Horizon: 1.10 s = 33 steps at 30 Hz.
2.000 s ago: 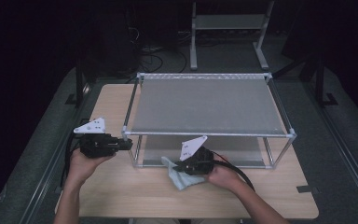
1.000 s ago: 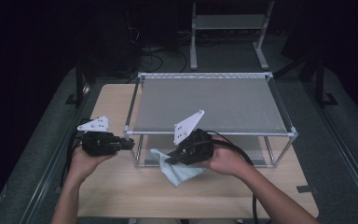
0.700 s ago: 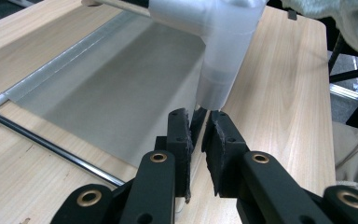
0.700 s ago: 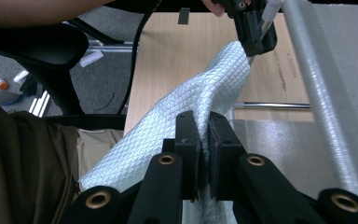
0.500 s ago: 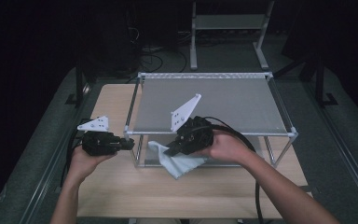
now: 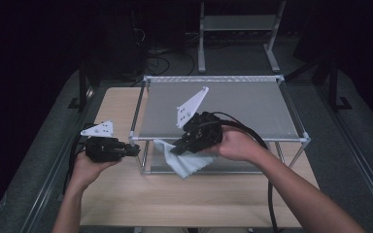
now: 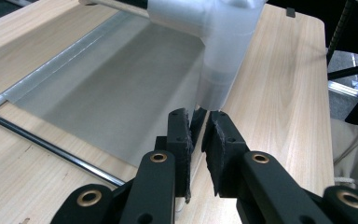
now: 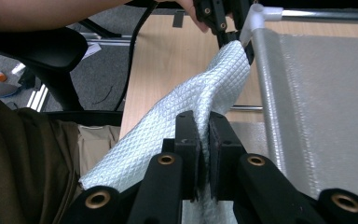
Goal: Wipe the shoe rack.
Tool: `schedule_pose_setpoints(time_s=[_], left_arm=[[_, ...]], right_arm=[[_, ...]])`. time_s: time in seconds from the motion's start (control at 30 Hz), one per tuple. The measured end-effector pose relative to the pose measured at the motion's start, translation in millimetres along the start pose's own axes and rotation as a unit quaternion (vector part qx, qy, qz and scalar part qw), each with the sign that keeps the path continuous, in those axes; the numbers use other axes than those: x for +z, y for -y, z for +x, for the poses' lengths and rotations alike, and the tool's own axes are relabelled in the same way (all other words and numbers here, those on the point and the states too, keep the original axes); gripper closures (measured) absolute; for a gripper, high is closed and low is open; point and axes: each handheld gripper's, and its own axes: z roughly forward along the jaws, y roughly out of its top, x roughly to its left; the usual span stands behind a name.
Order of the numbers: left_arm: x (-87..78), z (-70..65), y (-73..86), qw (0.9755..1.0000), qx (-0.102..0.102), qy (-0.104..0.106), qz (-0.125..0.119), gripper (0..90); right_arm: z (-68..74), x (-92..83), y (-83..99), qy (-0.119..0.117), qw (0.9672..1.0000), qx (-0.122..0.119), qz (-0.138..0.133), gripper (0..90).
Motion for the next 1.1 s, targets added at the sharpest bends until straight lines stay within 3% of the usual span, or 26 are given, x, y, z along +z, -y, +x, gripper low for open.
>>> schedule_pose_setpoints(time_s=[0.53, 0.73, 0.8, 0.93, 1.0, 1.07, 1.1], left_arm=[[-1.0, -4.9, -0.4, 0.9999, 0.011, 0.002, 0.006, 80.0], [-3.7, -10.9, 5.1, 0.9999, 0.009, 0.002, -0.006, 80.1], [-5.8, -12.1, 7.3, 0.9999, 0.011, 0.001, -0.009, 80.2], [-5.8, -13.4, 8.6, 0.9998, 0.016, 0.0, -0.013, 80.3], [-5.0, -14.5, 10.4, 0.9996, 0.018, 0.004, -0.02, 80.4], [-5.1, -14.9, 9.9, 0.9996, 0.02, 0.003, -0.018, 80.4], [-5.4, -15.9, 9.2, 0.9996, 0.023, 0.003, -0.014, 80.4]], right_arm=[[-6.7, -14.6, -20.3, 0.011, 0.9998, -0.013, 0.005, 83.3], [-27.7, -22.7, -28.7, 0.038, 0.9992, -0.006, 0.011, 83.3], [-40.0, -17.1, -24.2, 0.053, 0.9982, 0.005, 0.029, 83.3], [-50.2, -3.0, -18.8, 0.051, 0.9979, 0.017, 0.036, 83.4], [-53.0, 20.6, -22.8, 0.042, 0.9981, 0.018, 0.042, 83.4], [-52.9, 27.7, -25.4, 0.04, 0.9982, 0.016, 0.042, 83.4], [-53.2, 43.7, -35.6, 0.033, 0.999, 0.011, 0.029, 83.4]])
